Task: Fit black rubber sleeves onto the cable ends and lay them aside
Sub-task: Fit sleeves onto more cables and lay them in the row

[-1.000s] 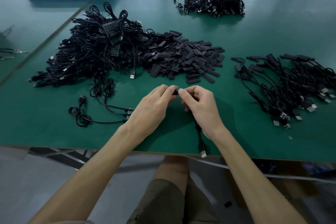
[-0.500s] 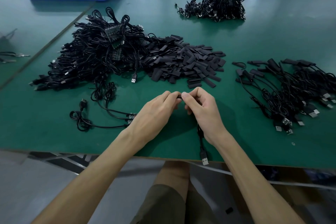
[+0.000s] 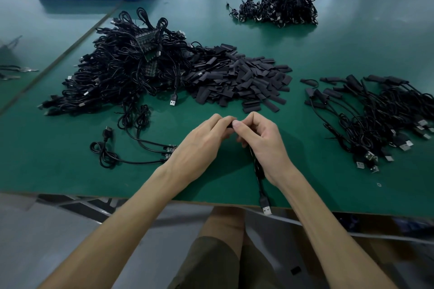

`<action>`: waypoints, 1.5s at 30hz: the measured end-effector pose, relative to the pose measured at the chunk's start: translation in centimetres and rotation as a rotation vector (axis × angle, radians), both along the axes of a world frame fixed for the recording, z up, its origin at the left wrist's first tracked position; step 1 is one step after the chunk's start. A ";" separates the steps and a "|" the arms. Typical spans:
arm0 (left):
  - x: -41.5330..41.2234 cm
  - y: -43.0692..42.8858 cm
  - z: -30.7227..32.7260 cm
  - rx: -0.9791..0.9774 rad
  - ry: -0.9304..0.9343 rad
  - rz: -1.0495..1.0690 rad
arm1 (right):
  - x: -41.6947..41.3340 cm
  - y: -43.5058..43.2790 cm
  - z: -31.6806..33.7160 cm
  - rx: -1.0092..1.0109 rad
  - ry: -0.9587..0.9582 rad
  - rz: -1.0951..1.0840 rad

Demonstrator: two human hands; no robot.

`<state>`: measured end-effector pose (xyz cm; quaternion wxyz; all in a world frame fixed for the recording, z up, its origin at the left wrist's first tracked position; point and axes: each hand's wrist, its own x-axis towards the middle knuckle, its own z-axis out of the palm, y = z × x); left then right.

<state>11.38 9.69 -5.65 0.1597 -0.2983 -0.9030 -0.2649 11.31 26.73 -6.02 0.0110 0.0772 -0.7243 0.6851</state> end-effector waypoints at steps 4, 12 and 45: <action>-0.3 -0.1 -0.2 0.124 -0.040 0.023 | 0.0 0.0 -0.1 -0.027 -0.020 -0.032; -2.2 -2.5 -0.1 0.887 -0.577 -0.129 | -0.2 0.0 -0.1 -0.102 -0.049 -0.088; -2.4 -1.6 0.5 0.772 -0.476 0.040 | -0.7 0.5 0.4 -0.382 -0.138 -0.178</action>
